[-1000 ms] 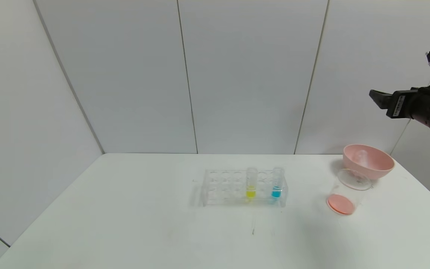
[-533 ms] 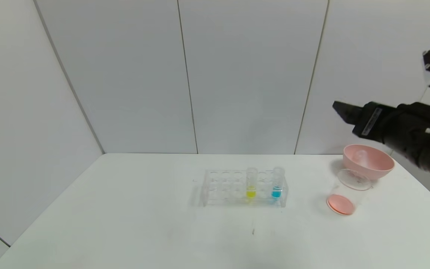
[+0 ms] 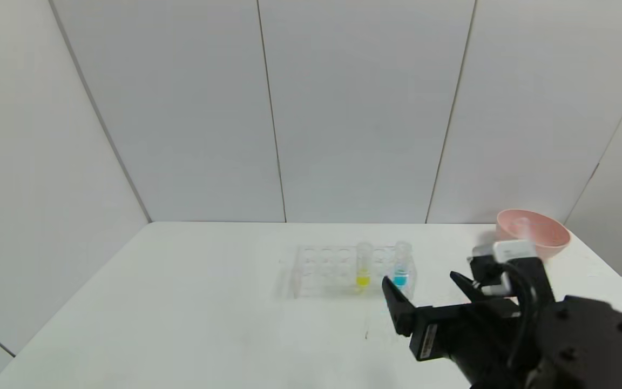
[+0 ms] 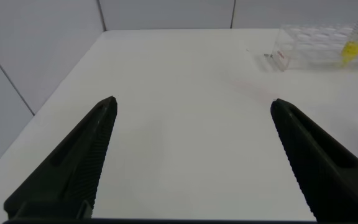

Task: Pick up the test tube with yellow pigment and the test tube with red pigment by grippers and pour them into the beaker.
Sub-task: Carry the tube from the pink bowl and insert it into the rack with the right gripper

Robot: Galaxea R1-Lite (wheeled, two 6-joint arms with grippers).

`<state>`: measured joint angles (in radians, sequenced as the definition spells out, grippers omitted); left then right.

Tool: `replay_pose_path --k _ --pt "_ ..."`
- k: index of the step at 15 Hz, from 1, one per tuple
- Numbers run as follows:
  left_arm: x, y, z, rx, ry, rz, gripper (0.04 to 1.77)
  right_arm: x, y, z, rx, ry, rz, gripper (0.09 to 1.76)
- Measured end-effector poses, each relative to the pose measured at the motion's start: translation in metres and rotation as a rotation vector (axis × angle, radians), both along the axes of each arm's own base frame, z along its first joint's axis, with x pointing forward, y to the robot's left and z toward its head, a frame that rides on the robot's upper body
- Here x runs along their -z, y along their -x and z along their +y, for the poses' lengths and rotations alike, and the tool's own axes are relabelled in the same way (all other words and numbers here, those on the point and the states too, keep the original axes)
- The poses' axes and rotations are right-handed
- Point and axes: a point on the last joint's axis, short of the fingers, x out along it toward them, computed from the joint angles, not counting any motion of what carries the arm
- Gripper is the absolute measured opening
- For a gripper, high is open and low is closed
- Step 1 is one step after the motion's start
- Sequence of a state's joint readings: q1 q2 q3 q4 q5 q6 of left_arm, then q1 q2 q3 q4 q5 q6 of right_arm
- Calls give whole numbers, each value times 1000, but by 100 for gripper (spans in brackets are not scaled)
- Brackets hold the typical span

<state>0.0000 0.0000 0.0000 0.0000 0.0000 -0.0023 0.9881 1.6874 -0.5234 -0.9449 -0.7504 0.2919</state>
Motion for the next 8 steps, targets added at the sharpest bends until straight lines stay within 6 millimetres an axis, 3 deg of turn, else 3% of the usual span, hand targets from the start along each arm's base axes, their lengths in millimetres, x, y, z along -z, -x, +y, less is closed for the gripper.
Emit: replay_pose_path --k 4,8 --pt "0 0 0 0 0 0 176 29 -6 22 -23 49 34 170" --pt "0 0 0 0 0 0 176 53 -38 45 22 56 41 170"
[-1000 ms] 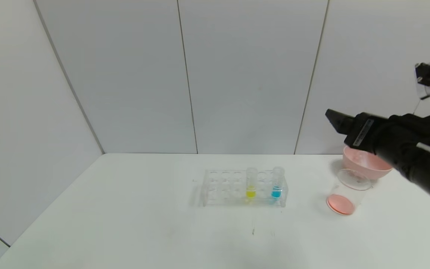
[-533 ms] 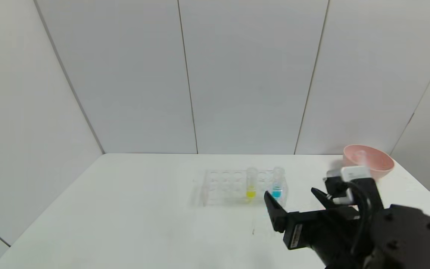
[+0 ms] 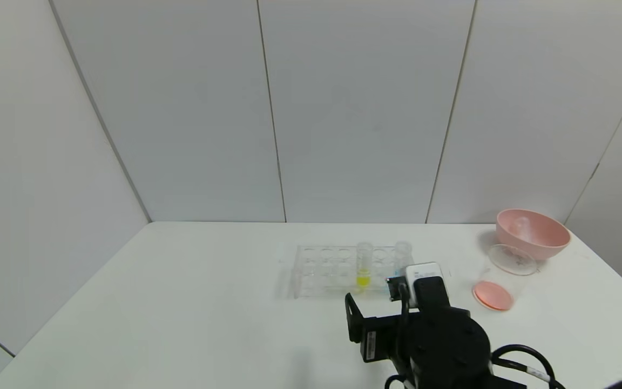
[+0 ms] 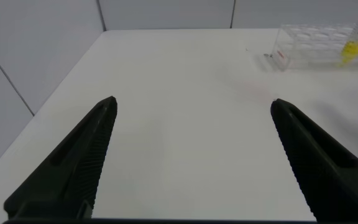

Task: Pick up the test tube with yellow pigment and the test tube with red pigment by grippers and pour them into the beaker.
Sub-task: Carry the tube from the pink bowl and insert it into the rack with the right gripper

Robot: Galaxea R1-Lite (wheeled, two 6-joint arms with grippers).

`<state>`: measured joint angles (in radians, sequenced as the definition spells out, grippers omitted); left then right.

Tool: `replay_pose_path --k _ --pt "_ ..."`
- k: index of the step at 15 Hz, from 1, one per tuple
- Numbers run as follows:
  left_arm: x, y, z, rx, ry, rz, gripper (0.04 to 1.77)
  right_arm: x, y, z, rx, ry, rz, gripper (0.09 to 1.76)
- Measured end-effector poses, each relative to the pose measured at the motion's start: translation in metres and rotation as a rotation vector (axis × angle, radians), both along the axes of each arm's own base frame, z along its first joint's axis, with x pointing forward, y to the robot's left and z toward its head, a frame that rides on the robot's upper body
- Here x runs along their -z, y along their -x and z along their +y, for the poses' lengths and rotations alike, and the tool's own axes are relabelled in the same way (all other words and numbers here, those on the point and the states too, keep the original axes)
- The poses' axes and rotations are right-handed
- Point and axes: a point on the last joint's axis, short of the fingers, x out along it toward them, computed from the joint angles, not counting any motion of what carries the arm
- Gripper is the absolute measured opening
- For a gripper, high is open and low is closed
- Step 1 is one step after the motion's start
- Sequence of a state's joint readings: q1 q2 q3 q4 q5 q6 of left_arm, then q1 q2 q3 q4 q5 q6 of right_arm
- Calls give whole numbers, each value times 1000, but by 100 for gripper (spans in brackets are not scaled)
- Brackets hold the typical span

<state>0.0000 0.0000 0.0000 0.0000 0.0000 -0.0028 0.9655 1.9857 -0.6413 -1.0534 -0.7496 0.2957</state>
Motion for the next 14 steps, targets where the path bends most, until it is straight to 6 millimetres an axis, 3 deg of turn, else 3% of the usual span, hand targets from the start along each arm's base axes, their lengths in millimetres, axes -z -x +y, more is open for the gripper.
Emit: replay_pose_path --k 7,14 --pt "0 0 0 0 0 0 176 20 -62 19 53 -16 -6 170" --pt "0 0 0 0 0 0 176 33 -98 22 105 4 1 170"
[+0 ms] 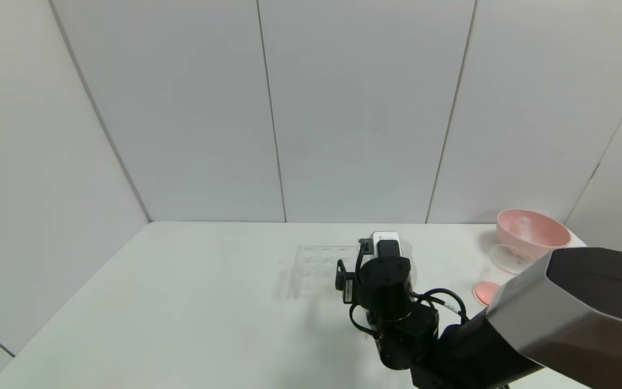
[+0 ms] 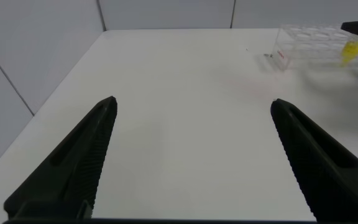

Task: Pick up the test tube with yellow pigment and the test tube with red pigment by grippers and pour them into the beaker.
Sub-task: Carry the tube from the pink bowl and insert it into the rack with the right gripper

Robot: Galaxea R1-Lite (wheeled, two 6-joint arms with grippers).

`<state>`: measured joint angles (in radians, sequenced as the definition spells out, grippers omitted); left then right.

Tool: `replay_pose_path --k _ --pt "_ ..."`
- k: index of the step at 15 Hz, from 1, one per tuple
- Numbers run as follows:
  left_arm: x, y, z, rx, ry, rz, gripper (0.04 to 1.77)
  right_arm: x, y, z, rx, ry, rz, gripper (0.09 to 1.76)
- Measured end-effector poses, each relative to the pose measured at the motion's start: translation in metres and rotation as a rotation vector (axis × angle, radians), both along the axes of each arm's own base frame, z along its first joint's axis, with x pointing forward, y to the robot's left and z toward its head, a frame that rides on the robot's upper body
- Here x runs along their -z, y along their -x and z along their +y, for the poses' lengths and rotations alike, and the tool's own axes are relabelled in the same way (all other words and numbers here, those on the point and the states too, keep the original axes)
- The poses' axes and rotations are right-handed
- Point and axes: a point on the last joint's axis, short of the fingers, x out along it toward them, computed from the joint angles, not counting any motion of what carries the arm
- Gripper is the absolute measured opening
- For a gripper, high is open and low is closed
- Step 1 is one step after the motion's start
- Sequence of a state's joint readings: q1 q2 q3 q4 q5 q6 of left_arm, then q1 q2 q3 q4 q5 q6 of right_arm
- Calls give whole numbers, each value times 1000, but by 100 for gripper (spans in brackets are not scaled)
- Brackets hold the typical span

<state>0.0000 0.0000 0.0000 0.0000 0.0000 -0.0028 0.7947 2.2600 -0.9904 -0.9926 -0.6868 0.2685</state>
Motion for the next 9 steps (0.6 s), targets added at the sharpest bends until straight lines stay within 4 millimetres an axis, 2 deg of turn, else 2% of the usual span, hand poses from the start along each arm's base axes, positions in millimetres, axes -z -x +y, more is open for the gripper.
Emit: replay_pose_path --k 1,5,8,9 --pt "0 0 0 0 0 0 176 1 -2 0 2 10 -2 170" --pt "0 0 0 0 0 0 176 3 -10 -2 -4 19 -1 109" --pt "0 0 0 0 0 0 176 1 -13 1 -18 25 -13 78" --pt "0 0 0 0 0 0 176 0 -14 1 -18 26 -16 50"
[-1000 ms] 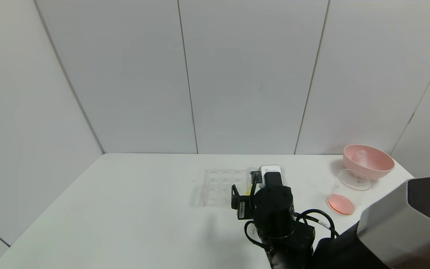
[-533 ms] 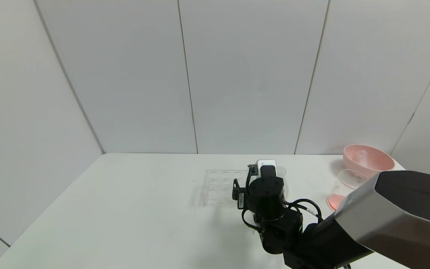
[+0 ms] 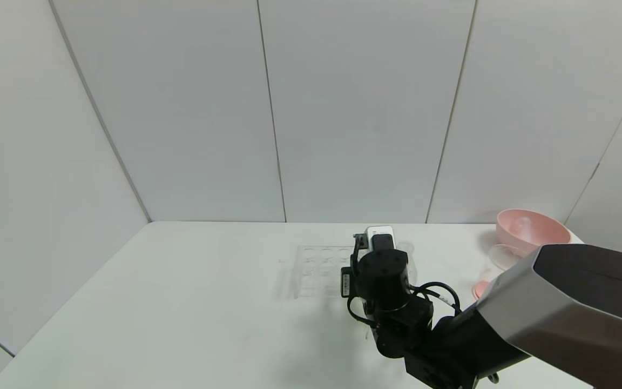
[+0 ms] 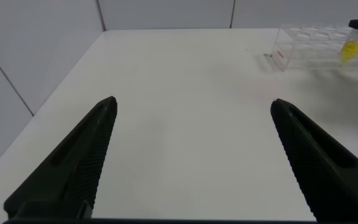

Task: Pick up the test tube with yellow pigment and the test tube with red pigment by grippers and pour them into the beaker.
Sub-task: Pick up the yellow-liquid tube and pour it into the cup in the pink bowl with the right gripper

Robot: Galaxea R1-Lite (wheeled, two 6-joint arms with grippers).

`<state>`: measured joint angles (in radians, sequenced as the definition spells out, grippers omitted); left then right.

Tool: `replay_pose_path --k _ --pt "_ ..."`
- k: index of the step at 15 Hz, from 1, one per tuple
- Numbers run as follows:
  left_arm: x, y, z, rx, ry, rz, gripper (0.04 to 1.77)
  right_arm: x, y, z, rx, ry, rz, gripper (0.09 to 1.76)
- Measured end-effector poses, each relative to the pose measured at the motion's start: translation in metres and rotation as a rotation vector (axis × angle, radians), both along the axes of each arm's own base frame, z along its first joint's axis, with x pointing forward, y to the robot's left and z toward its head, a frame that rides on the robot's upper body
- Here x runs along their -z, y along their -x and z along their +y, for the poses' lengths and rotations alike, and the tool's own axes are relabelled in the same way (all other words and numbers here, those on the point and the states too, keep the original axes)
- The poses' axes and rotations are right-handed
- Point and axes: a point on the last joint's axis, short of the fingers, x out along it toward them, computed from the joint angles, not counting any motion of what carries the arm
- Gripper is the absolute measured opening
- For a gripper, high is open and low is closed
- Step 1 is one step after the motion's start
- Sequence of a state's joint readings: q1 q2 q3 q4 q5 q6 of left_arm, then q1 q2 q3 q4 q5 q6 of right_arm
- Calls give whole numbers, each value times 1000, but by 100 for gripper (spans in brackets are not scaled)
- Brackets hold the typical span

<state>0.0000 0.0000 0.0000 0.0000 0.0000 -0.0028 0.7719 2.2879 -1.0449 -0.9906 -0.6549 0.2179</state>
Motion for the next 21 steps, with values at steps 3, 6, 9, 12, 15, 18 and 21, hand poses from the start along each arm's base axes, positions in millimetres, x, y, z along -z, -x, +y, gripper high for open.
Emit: replay_pose_path --k 3,6,9,12,15,18,21 --pt "0 0 0 0 0 0 176 -1 -1 1 -2 7 -5 50" --pt "0 0 0 0 0 0 176 -3 -2 1 -3 13 -13 50" --pt "0 0 0 0 0 0 176 -12 -2 0 -11 29 -36 50" --pt "0 0 0 0 0 0 176 -29 0 -2 -45 20 -64 50" --pt "0 0 0 0 0 0 176 -52 4 -4 -74 -2 -107 50" --pt "0 0 0 0 0 1 176 -82 12 -11 -87 -43 -157 50" --pt "0 0 0 0 0 1 176 -110 21 -30 -65 -30 -208 50"
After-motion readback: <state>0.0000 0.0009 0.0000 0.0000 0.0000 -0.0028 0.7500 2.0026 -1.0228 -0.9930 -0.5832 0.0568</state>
